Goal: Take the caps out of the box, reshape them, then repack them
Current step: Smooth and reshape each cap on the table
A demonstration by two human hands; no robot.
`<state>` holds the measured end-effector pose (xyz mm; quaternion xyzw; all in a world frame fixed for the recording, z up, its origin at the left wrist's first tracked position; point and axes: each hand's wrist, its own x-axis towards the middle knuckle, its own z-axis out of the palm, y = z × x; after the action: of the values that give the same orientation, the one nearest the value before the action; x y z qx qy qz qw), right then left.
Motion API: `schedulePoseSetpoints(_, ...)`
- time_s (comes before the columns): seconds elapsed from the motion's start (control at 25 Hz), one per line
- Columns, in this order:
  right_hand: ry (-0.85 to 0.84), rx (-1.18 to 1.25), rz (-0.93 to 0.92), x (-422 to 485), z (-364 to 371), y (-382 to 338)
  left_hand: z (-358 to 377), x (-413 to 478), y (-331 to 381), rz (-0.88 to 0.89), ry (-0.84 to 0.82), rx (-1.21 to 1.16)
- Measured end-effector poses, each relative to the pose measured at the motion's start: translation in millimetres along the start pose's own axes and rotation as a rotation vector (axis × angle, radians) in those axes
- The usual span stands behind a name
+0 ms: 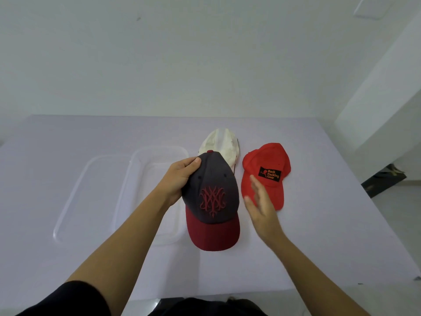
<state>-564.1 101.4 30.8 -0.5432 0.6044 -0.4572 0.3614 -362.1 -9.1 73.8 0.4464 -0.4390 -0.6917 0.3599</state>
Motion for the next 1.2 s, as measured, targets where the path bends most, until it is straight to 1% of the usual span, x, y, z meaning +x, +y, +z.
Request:
schedulePoseSetpoints(0.04,-0.015,0.082,0.074,10,-4,-9,4,-2,2,-0.003,-0.056,-0.004)
schedulePoseSetpoints(0.12,-0.184,0.245,0.13,24,-8,-22,16,-8,3,-0.012,-0.172,-0.024)
schedulePoseSetpoints(0.16,-0.26,0.326,0.147,28,-9,-28,22,-9,4,-0.02,-0.207,-0.029)
schedulePoseSetpoints(0.24,-0.316,0.42,0.186,29,-7,-32,28,-10,6,-0.047,-0.226,-0.016)
schedulePoseSetpoints(0.32,-0.27,0.456,0.222,27,-2,-30,26,-12,8,-0.09,-0.207,0.058)
schedulePoseSetpoints(0.36,-0.236,0.473,0.24,26,-1,-26,23,-12,8,-0.122,-0.206,0.138)
schedulePoseSetpoints(0.44,-0.196,0.488,0.272,26,-2,-21,17,-13,5,-0.222,-0.247,0.315)
schedulePoseSetpoints(0.48,-0.19,0.469,0.279,27,-3,-21,16,-14,4,-0.26,-0.275,0.36)
schedulePoseSetpoints(0.56,-0.167,0.383,0.268,28,-6,-22,18,-14,5,-0.262,-0.283,0.317)
schedulePoseSetpoints(0.68,-0.031,0.231,0.263,32,-9,-21,23,-12,9,-0.197,-0.212,0.243)
schedulePoseSetpoints(0.76,0.028,0.159,0.31,36,-7,-22,25,-9,7,-0.159,-0.197,0.22)
schedulePoseSetpoints(0.84,0.062,0.239,0.365,38,-2,-27,24,-7,5,-0.149,-0.197,0.137)
schedulePoseSetpoints(0.92,0.114,0.416,0.387,38,5,-38,22,-7,3,-0.157,-0.211,0.041)
schedulePoseSetpoints(1.0,0.16,0.523,0.394,34,12,-45,22,-8,0,-0.172,-0.225,-0.036)
schedulePoseSetpoints(1.04,0.192,0.503,0.383,33,15,-44,22,-8,-3,-0.179,-0.227,-0.043)
schedulePoseSetpoints(1.08,0.234,0.414,0.37,32,16,-40,23,-7,-5,-0.183,-0.222,-0.014)
schedulePoseSetpoints(1.16,0.287,0.145,0.312,32,12,-30,26,-8,-6,-0.179,-0.207,0.133)
schedulePoseSetpoints(1.2,0.266,0.074,0.299,33,9,-25,27,-7,-6,-0.167,-0.198,0.227)
